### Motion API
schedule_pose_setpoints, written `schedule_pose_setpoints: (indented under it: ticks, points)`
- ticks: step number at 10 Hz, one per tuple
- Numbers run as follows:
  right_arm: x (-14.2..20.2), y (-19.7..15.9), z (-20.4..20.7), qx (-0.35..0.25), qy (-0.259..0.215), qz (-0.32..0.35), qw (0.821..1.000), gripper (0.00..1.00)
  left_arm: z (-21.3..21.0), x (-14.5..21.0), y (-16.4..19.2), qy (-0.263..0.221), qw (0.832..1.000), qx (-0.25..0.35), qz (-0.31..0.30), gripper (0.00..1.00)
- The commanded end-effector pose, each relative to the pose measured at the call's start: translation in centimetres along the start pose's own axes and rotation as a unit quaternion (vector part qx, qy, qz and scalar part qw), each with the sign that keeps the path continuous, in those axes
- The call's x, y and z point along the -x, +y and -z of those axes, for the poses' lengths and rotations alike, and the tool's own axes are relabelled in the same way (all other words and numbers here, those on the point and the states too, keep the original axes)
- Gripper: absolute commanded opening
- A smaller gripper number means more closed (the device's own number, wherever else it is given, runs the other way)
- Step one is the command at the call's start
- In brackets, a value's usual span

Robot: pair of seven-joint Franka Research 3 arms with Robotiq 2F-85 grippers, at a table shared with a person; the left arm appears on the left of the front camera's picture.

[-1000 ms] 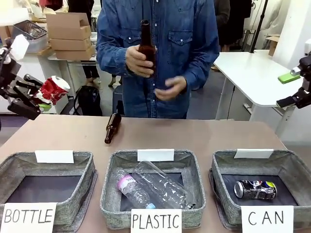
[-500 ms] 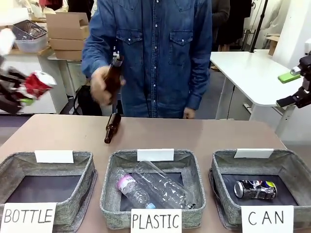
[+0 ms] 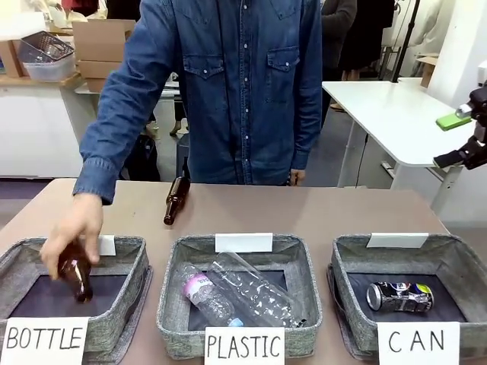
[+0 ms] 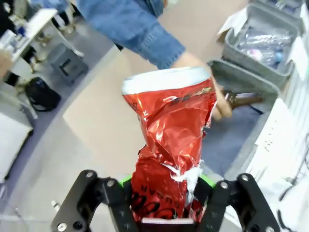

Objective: Sort the can waste into the basket.
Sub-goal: Pick up the can waste from the table and place it in the right Fabric basket.

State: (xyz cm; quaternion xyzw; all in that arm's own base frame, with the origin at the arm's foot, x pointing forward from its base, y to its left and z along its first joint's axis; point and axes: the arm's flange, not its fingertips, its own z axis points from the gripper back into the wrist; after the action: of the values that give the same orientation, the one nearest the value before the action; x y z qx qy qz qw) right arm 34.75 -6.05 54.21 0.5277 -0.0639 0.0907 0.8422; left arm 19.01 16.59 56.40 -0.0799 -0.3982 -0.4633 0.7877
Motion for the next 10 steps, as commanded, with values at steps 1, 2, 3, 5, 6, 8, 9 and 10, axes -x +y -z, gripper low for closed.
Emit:
schedule_pose_setpoints:
  ticks: [1,2,3,5,6,8,9,10]
  points:
    - [0.1,-0.1,-0.3,0.002,0.007,-0.009,1.000,1.00,2.9,-1.2,-0.4,-0.013,1.000,0.012,-0.003,0.19]
    - [0.1,-0.1,-0.3,0.002,0.007,-0.009,1.000,1.00,3.8,-1.8,0.0,-0.008,1.000,0.021,0.003,0.19]
    - [0.1,-0.1,-0.3,0.002,0.007,-0.009,1.000,1.00,4.1,-2.4,0.2,-0.009,1.000,0.023,0.007,0.19]
    - [0.1,-0.1,-0.3,0.002,0.007,-0.009,1.000,1.00,4.1,-2.5,0.2,-0.008,1.000,0.019,0.002,0.19]
    - [0.1,-0.1,-0.3,0.002,0.007,-0.009,1.000,1.00,4.1,-2.3,-0.3,-0.008,1.000,0.016,-0.002,0.19]
    - [0.1,-0.1,-0.3,0.002,0.007,-0.009,1.000,1.00,4.1,-2.0,-1.2,-0.012,1.000,0.013,-0.001,0.19]
    - [0.1,-0.1,-0.3,0.002,0.007,-0.009,1.000,1.00,4.4,-2.4,-1.6,-0.011,1.000,0.015,0.009,0.19]
    - [0.1,-0.1,-0.3,0.002,0.007,-0.009,1.000,1.00,4.6,-3.2,-1.6,-0.014,0.999,0.019,0.022,0.19]
